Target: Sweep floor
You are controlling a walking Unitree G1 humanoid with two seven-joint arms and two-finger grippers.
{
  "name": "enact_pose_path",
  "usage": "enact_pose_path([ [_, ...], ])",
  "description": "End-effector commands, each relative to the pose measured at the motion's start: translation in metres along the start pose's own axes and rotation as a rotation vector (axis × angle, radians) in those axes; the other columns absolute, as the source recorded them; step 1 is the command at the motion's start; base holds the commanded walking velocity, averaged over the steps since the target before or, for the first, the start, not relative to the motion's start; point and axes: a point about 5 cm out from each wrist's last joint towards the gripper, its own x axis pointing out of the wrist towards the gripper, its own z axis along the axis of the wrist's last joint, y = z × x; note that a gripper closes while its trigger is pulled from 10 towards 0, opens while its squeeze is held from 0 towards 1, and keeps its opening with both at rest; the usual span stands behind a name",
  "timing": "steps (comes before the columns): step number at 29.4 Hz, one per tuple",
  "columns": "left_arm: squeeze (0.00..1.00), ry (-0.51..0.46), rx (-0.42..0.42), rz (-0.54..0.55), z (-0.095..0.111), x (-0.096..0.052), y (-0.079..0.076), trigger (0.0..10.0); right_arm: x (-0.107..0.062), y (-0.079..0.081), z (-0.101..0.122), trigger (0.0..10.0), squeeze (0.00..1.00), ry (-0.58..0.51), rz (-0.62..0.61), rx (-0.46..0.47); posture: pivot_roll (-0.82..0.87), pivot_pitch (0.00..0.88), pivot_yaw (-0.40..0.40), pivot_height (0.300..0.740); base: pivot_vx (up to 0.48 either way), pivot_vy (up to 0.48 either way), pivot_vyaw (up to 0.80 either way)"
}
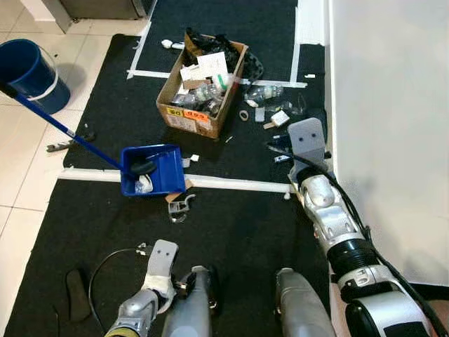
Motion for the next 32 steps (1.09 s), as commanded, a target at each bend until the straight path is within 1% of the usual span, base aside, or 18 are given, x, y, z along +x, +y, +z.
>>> enact_pose_path([
  [1,0.0,0.212,-0.063,-0.053,-0.058,-0.014,-0.018,10.0,-0.008,0.014,-0.017,10.0,0.0,0.069,0.022,0.203,0.07,0.305,0.019,0.74,0.0,0.0,0.0],
  [2,0.0,0.211,-0.063,-0.055,-0.058,-0.014,-0.018,10.0,-0.008,0.015,-0.017,10.0,0.0,0.074,0.011,0.298,0.07,0.305,0.019,0.74,0.0,0.0,0.0],
  [3,0.0,0.211,-0.063,-0.055,-0.058,-0.014,-0.018,10.0,-0.008,0.015,-0.017,10.0,0.0,0.074,0.011,0.298,0.07,0.305,0.019,0.74,0.0,0.0,0.0],
  [5,0.0,0.211,-0.064,-0.058,-0.058,-0.014,-0.019,10.0,-0.008,0.016,-0.019,10.0,0.0,0.088,-0.015,0.537,0.07,0.303,0.017,0.74,0.0,0.0,0.0],
  [6,0.0,0.21,-0.064,-0.058,-0.057,-0.013,-0.02,10.0,-0.008,0.016,-0.02,10.0,0.0,0.089,-0.017,0.602,0.07,0.303,0.017,0.74,0.0,0.0,0.0],
  [7,0.0,0.211,-0.064,-0.059,-0.058,-0.013,-0.02,10.0,-0.008,0.017,-0.018,10.0,0.0,0.08,-0.013,0.703,0.07,0.303,0.017,0.74,0.0,0.0,0.0],
  [8,0.0,0.211,-0.064,-0.059,-0.058,-0.013,-0.02,10.0,-0.008,0.017,-0.018,10.0,0.0,0.08,-0.013,0.703,0.07,0.303,0.017,0.74,0.0,0.0,0.0],
  [11,0.0,0.213,-0.064,-0.061,-0.057,-0.012,-0.021,10.0,-0.008,0.02,-0.006,10.0,0.0,0.014,0.03,0.886,0.05,0.293,0.021,0.74,0.0,0.0,0.0],
  [16,0.0,0.211,-0.061,-0.065,-0.054,-0.01,-0.023,10.0,-0.008,0.016,-0.003,10.0,0.0,-0.01,0.048,0.911,0.04,0.279,0.023,0.74,0.0,0.0,0.0],
  [18,0.0,0.206,-0.058,-0.067,-0.051,-0.008,-0.024,10.0,-0.008,0.009,-0.006,10.0,0.0,-0.006,0.027,0.857,0.03,0.273,0.023,0.74,0.0,0.0,0.0],
  [19,0.0,0.206,-0.058,-0.067,-0.051,-0.008,-0.024,10.0,-0.008,0.009,-0.006,10.0,0.0,-0.006,0.027,0.857,0.03,0.273,0.023,0.74,0.0,0.0,0.0],
  [21,0.0,0.198,-0.055,-0.069,-0.046,-0.005,-0.025,10.0,-0.007,-0.001,-0.006,10.0,0.0,-0.013,0.001,0.786,0.03,0.263,0.023,0.74,0.0,0.0,0.0],
  [22,0.0,0.198,-0.055,-0.069,-0.046,-0.005,-0.025,10.0,-0.007,-0.001,-0.006,10.0,0.0,-0.013,0.001,0.786,0.03,0.263,0.023,0.74,0.0,0.0,0.0],
  [25,0.0,0.191,-0.052,-0.066,-0.042,-0.003,-0.025,10.0,-0.003,-0.015,-0.001,10.0,0.0,-0.023,-0.02,0.679,0.03,0.238,0.023,0.74,0.0,0.0,0.0],
  [26,0.0,0.19,-0.051,-0.064,-0.041,-0.002,-0.025,10.0,-0.002,-0.018,0.001,10.0,0.0,-0.017,-0.019,0.62,0.03,0.234,0.024,0.74,0.0,0.0,0.0],
  [28,0.0,0.189,-0.05,-0.058,-0.038,-0.001,-0.024,10.0,0.0,-0.018,0.002,10.0,0.0,-0.005,0.009,0.535,0.02,0.217,0.023,0.74,0.0,0.0,0.0],
  [31,0.0,0.188,-0.05,-0.056,-0.038,-0.001,-0.024,10.0,0.0,-0.018,0.002,10.0,0.0,0.003,0.021,0.522,0.02,0.217,0.023,0.74,0.0,0.0,0.0],
  [32,0.0,0.19,-0.046,-0.052,-0.036,0.0,-0.023,10.0,0.0,-0.016,-0.001,10.0,0.0,0.02,0.036,0.521,0.01,0.171,0.015,0.74,0.0,0.0,0.0],
])
